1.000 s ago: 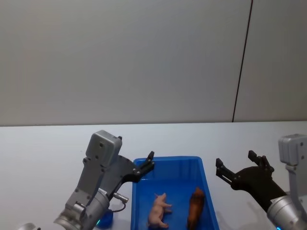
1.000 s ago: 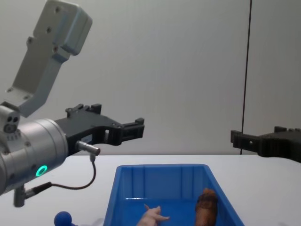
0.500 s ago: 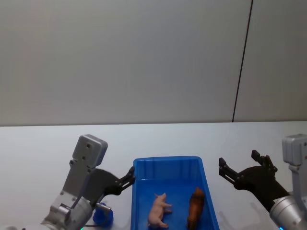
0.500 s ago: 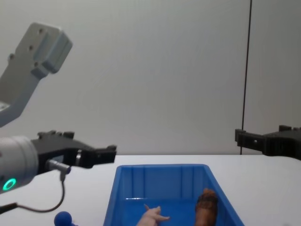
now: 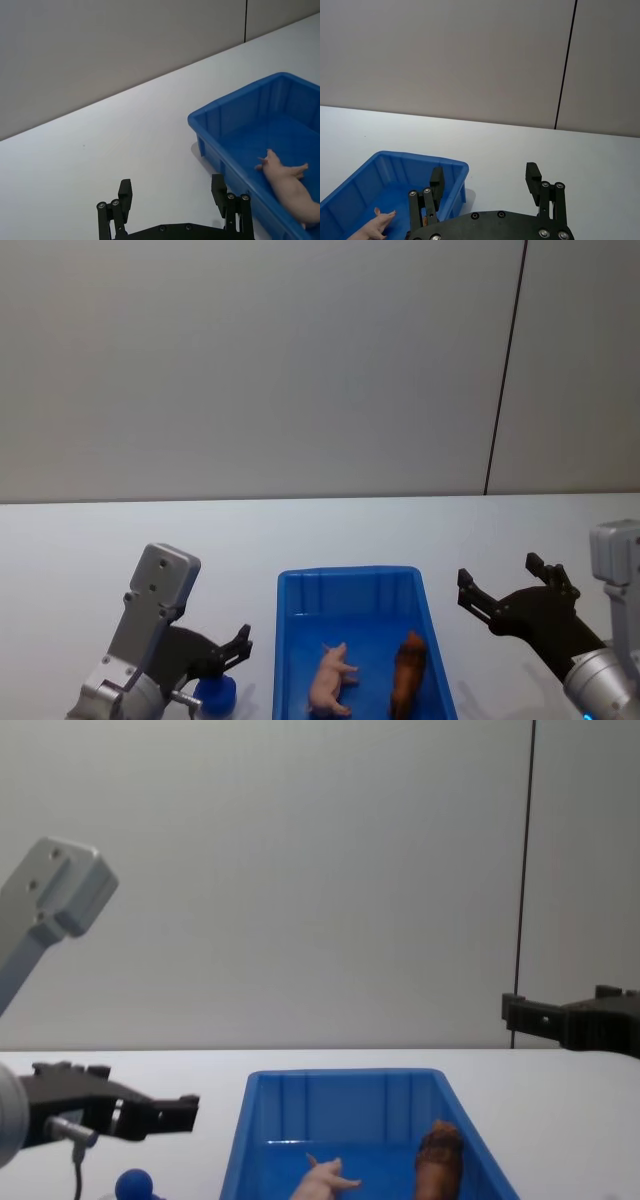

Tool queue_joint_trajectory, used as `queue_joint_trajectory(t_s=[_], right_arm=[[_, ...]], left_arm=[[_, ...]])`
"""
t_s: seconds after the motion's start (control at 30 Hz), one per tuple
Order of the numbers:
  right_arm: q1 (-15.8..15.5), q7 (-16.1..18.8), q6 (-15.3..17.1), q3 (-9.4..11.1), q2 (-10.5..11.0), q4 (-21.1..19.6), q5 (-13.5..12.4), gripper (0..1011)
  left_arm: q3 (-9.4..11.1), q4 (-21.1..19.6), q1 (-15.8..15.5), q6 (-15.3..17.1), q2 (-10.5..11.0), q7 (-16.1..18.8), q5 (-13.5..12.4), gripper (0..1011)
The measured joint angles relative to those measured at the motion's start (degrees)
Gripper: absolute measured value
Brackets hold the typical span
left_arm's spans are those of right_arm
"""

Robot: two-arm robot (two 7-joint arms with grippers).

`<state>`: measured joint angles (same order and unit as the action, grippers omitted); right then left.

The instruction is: Pick up the two dolls from the table and place them into the box.

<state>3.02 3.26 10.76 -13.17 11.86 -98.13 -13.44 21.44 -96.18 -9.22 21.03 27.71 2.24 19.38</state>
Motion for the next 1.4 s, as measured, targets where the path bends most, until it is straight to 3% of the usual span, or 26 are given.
queue_joint_trajectory(t_s=[0.53, 0.77, 1.23, 1.4], right_arm=[[-0.05, -0.08, 0.01, 0.01, 0.03, -0.06, 0.0, 1001], [-0.05, -0.08, 0.01, 0.01, 0.03, -0.06, 0.0, 1001], [-0.05, -0.07, 0.01, 0.0, 0.03, -0.06, 0.0, 1001], [-0.05, -0.08, 0.01, 0.0, 0.03, -0.06, 0.01, 1001]], left_arm=[[-0.59, 3.86, 0.2, 1.4, 0.17, -2.56, 0.6, 987], [-0.6, 5.41, 0.03, 1.59, -0.18, -4.05, 0.7, 825], [-0.6, 6.79, 0.11, 1.98, -0.64, -5.54, 1.55, 367], [-0.71, 6.65, 0.33, 1.88, -0.64, -5.58, 1.9, 306]])
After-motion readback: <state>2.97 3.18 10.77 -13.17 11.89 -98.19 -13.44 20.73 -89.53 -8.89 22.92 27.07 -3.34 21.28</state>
